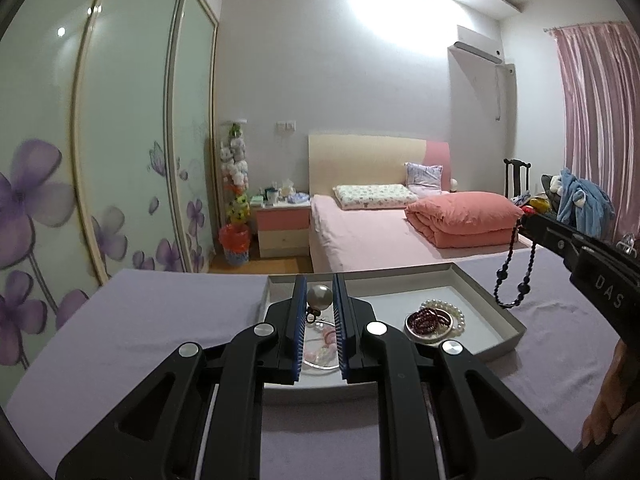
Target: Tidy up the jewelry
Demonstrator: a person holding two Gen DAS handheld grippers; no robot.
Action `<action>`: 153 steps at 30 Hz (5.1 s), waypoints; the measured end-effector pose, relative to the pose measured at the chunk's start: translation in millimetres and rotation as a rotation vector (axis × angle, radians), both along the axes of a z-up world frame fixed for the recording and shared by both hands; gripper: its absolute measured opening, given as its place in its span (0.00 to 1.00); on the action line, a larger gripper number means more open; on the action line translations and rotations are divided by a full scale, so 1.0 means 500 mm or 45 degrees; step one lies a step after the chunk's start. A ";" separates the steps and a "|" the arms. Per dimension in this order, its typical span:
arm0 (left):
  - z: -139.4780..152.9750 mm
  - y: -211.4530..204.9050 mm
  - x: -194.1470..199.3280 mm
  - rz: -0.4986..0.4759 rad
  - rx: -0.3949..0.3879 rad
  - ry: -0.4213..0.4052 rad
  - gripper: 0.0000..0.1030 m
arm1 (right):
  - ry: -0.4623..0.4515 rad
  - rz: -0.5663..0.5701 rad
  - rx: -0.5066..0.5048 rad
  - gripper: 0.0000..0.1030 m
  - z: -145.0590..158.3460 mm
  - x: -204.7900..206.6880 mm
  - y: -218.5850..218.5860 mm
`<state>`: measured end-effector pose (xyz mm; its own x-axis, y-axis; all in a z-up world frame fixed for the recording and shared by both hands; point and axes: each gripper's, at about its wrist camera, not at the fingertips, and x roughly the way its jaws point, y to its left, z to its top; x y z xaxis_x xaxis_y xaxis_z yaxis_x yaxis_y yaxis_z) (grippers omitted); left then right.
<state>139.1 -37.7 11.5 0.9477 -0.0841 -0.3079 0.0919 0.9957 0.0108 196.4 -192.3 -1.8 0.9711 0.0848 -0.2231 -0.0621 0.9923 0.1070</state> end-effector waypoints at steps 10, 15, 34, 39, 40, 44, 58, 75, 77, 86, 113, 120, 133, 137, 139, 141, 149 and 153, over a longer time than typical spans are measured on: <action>-0.041 -0.006 0.100 -0.015 -0.022 0.119 0.14 | 0.123 0.015 0.045 0.06 -0.042 0.128 -0.011; -0.048 -0.010 0.122 -0.022 -0.021 0.141 0.14 | 0.146 0.006 0.049 0.06 -0.060 0.163 -0.015; -0.079 -0.011 0.191 -0.054 -0.037 0.296 0.20 | 0.266 0.024 0.076 0.29 -0.100 0.243 -0.010; -0.076 0.004 0.192 -0.043 -0.060 0.303 0.36 | 0.264 0.017 0.084 0.36 -0.102 0.238 -0.016; -0.074 0.007 0.191 -0.043 -0.068 0.302 0.36 | 0.263 0.018 0.084 0.36 -0.102 0.237 -0.016; -0.064 0.016 0.188 -0.041 -0.084 0.290 0.36 | 0.264 0.018 0.080 0.36 -0.101 0.236 -0.017; -0.071 0.065 0.096 -0.052 -0.065 0.361 0.38 | 0.475 0.158 0.022 0.33 -0.152 0.116 -0.022; -0.103 0.116 0.018 -0.014 -0.088 0.449 0.42 | 0.775 0.311 -0.129 0.20 -0.242 0.082 0.048; -0.105 0.112 0.018 -0.020 -0.087 0.455 0.42 | 0.789 0.306 -0.135 0.19 -0.244 0.089 0.050; -0.116 0.046 0.027 -0.120 -0.098 0.549 0.43 | 0.807 0.238 -0.155 0.13 -0.245 0.101 0.036; -0.185 0.067 0.062 0.023 0.162 0.717 0.45 | 0.812 0.157 -0.092 0.14 -0.245 0.073 -0.016; -0.184 0.080 0.062 -0.001 0.099 0.731 0.48 | 0.815 0.166 -0.074 0.14 -0.245 0.074 -0.015; -0.184 0.076 0.059 -0.009 0.114 0.726 0.43 | 0.816 0.161 -0.091 0.14 -0.246 0.073 -0.021; -0.183 0.056 0.053 -0.052 0.203 0.705 0.21 | 0.815 0.159 -0.101 0.14 -0.247 0.073 -0.020; -0.183 0.054 0.047 -0.066 0.227 0.702 0.16 | 0.814 0.159 -0.106 0.14 -0.248 0.073 -0.019; -0.183 0.050 0.047 -0.072 0.234 0.702 0.12 | 0.815 0.159 -0.102 0.14 -0.248 0.073 -0.018; -0.181 0.061 0.052 -0.065 0.197 0.708 0.07 | 0.815 0.160 -0.100 0.14 -0.248 0.074 -0.018; -0.179 0.073 0.053 -0.066 0.140 0.712 0.06 | 0.808 0.157 -0.084 0.13 -0.246 0.072 -0.022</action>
